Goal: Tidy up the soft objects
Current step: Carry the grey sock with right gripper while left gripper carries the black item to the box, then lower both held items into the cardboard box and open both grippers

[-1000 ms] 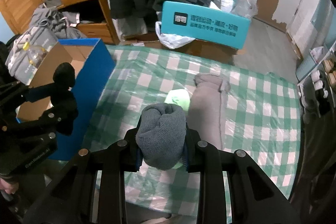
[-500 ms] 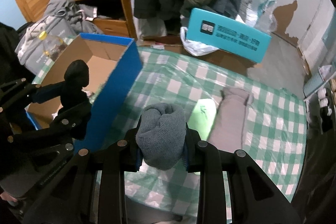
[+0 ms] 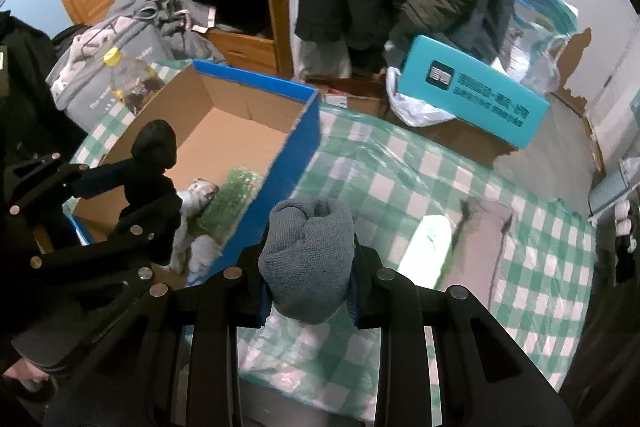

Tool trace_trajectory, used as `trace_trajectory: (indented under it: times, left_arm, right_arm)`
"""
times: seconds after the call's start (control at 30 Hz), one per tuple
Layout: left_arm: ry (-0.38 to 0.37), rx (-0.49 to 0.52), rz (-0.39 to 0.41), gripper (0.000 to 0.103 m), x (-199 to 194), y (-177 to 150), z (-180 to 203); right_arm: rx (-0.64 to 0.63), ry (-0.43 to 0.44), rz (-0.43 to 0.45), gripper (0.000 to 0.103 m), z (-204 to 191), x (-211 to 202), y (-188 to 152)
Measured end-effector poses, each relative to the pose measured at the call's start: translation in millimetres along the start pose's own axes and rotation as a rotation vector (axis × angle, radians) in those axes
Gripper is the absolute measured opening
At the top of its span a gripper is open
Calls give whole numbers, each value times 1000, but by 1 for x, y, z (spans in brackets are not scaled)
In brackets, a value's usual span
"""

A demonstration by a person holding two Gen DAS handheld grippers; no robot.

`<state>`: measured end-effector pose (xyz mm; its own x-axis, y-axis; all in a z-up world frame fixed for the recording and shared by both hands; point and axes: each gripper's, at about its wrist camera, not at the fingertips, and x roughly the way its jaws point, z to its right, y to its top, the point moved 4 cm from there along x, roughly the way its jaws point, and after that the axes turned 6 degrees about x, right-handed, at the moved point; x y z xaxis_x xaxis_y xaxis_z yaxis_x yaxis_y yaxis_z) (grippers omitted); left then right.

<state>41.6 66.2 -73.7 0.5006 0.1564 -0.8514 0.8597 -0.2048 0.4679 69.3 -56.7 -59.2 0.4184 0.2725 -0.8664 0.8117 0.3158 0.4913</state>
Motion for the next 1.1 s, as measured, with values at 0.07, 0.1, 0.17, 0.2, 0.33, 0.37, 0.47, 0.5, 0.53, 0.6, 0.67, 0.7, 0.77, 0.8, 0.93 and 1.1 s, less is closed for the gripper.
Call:
trace_trajectory:
  times: [0.07, 0.1, 0.17, 0.2, 0.33, 0.37, 0.47, 0.5, 0.53, 0.6, 0.67, 0.7, 0.77, 0.8, 0.93, 1.1]
  left_arm:
    - [3, -13, -5, 41, 2, -3, -8]
    - [3, -20, -7, 41, 3, -5, -11]
    - [4, -33, -13, 41, 6, -8, -19]
    - [5, -37, -16, 41, 8, -9, -22]
    - [-10, -66, -37, 41, 17, -16, -36]
    - [-9, -73, -41, 41, 19, -17, -39]
    - [-1, -84, -53, 41, 24, -22, -46]
    - [-2, -87, -56, 41, 25, -23, -48]
    - [-3, -92, -60, 41, 26, -25, -51]
    - [-1, -98, -64, 41, 28, -27, -55]
    - [0, -105, -67, 41, 29, -30, -58]
    - [1, -108, -68, 41, 29, -30, -60]
    - [4, -115, -70, 41, 30, -32, -63]
    - [5, -117, -71, 41, 30, -33, -65]
    - [12, -127, -78, 41, 32, -36, -71]
    - [10, -132, -86, 41, 35, -38, -73]
  right_arm:
    - [-10, 5, -1, 27, -8, 3, 3]
    - [-14, 7, -2, 27, -11, 4, 5]
    - [-24, 13, -5, 27, -19, 8, 8]
    - [-29, 16, -7, 27, -23, 9, 9]
    - [-46, 24, -16, 27, -36, 15, 11]
    - [-48, 27, -19, 27, -38, 17, 12]
    - [-55, 38, -30, 27, -48, 23, 14]
    - [-58, 42, -33, 27, -51, 24, 15]
    - [-60, 44, -34, 27, -53, 25, 15]
    - [-65, 52, -38, 27, -59, 27, 17]
    - [-71, 56, -41, 27, -63, 29, 18]
    - [-75, 59, -44, 27, -65, 31, 18]
    - [-83, 65, -51, 27, -70, 34, 18]
    - [-87, 69, -55, 27, -73, 36, 19]
    - [-98, 81, -67, 27, -80, 41, 18]
    - [-97, 95, -78, 27, -85, 46, 18]
